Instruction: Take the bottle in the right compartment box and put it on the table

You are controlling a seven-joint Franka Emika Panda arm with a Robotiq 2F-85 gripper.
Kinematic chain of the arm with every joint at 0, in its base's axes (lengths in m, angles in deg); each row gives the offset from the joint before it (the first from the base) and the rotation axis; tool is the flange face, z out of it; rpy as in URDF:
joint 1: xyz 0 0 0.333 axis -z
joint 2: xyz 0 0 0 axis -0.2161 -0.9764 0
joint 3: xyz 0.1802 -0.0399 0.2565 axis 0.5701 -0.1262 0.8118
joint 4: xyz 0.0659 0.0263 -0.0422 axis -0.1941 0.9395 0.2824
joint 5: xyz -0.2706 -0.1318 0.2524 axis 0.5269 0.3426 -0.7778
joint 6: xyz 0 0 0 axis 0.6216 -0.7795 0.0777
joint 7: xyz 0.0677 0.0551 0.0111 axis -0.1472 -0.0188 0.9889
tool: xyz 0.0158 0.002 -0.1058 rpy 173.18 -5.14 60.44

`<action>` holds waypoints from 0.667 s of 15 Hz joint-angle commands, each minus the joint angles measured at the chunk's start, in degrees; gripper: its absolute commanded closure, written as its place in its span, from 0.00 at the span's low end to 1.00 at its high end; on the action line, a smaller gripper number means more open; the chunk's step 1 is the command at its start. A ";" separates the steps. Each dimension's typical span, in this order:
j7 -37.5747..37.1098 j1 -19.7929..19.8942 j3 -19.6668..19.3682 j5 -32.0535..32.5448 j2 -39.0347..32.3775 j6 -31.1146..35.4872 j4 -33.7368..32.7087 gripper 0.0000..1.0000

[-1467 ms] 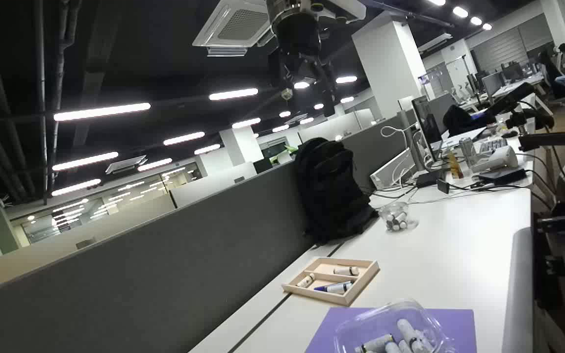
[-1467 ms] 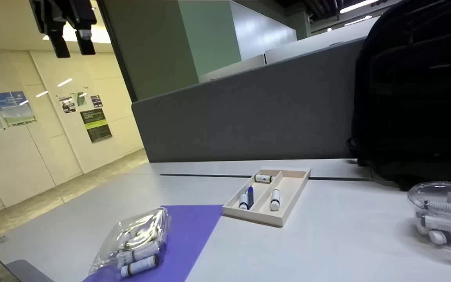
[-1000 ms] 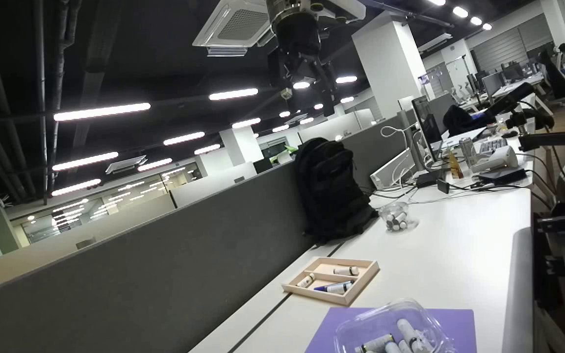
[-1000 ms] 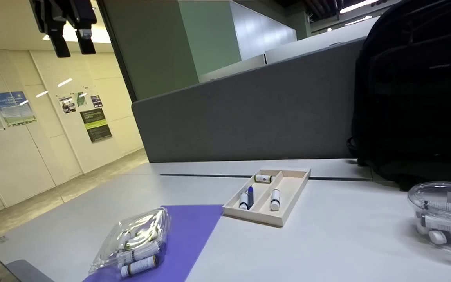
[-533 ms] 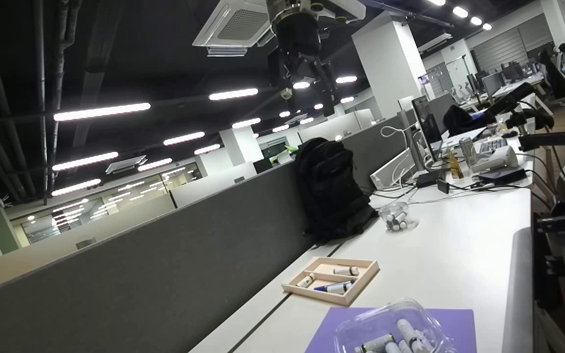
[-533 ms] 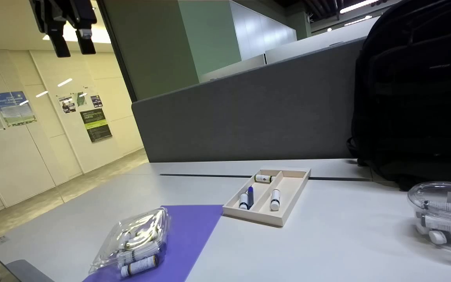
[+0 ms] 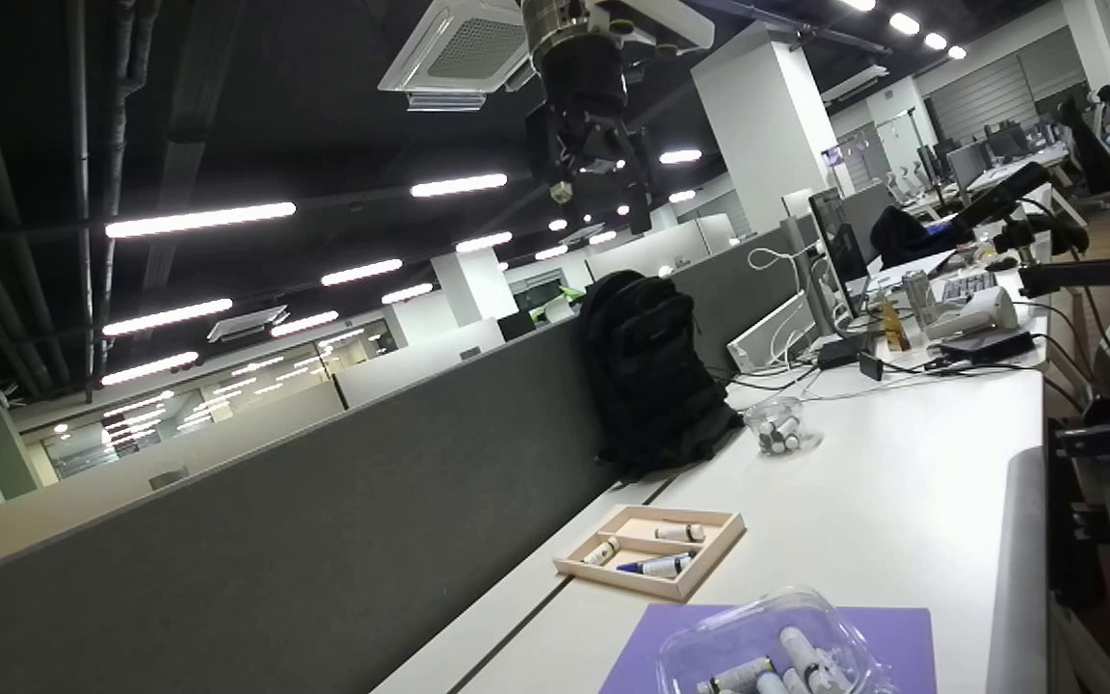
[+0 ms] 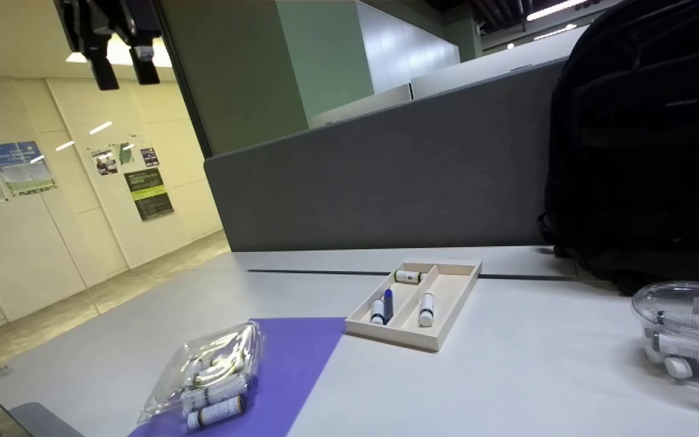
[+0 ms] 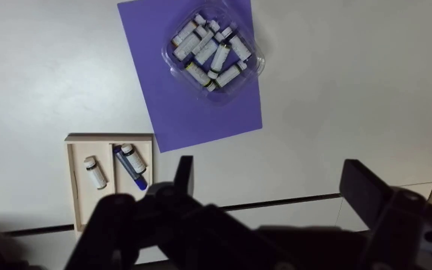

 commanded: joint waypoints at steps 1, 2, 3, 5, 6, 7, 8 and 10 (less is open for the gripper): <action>3.50 1.51 0.11 4.44 -6.30 6.85 -3.37 0.00; 3.95 1.90 -0.09 5.56 -8.85 10.12 -4.39 0.00; 3.99 2.39 0.00 7.18 -11.04 12.96 -5.21 0.00; 6.90 2.25 -0.69 9.22 -16.74 14.26 -8.27 0.00; 9.37 1.72 -1.29 8.63 -19.67 12.76 -10.32 0.00; 13.35 0.77 -2.23 5.85 -22.49 10.44 -12.52 0.00; 16.89 0.41 -2.63 3.79 -24.98 8.85 -14.54 0.00; 20.96 0.93 -2.46 2.22 -30.09 2.63 -19.80 0.00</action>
